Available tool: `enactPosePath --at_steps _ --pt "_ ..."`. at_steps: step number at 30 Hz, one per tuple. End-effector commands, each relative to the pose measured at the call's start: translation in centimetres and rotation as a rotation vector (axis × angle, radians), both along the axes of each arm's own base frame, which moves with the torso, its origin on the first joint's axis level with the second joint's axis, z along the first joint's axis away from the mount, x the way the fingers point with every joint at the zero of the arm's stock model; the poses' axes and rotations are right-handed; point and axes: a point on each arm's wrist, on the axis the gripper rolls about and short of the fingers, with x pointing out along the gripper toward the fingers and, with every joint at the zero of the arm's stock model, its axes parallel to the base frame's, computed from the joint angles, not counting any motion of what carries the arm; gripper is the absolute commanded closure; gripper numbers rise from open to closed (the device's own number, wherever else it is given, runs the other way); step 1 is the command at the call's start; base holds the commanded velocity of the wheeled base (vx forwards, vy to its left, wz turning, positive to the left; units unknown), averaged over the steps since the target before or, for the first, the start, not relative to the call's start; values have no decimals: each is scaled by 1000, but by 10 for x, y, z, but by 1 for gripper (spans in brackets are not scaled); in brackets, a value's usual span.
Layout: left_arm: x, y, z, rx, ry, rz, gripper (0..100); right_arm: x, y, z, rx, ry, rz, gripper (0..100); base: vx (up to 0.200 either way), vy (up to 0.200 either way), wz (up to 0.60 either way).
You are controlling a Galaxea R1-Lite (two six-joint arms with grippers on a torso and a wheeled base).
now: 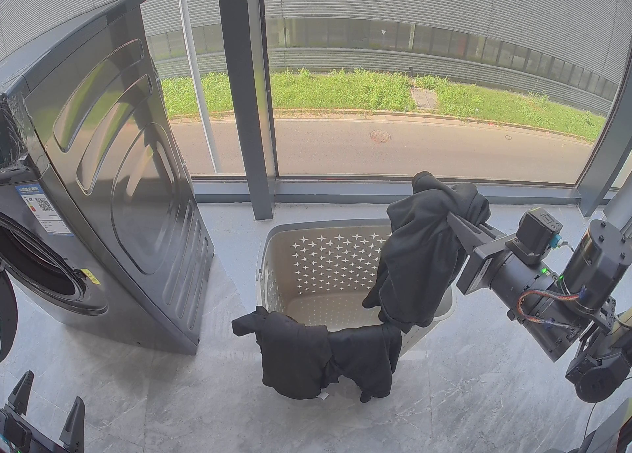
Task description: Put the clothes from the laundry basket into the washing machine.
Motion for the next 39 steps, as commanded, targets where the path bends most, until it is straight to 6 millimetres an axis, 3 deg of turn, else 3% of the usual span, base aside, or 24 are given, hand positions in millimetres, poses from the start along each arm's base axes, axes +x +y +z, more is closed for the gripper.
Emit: enactPosePath --at_steps 1,17,23,39 --pt "0 0 -5 -2 -2 0 0 2 2 -4 -8 16 -35 100 -200 0 0" --pt "0 0 -5 5 -2 0 0 2 0 -6 -9 23 -45 100 -200 0 0" --pt "0 0 -5 1 -4 -1 0 1 0 -6 -8 22 -43 100 0 0 0" --pt "0 0 -5 -12 -5 -4 0 1 -1 -9 -12 36 -46 100 0 200 0"
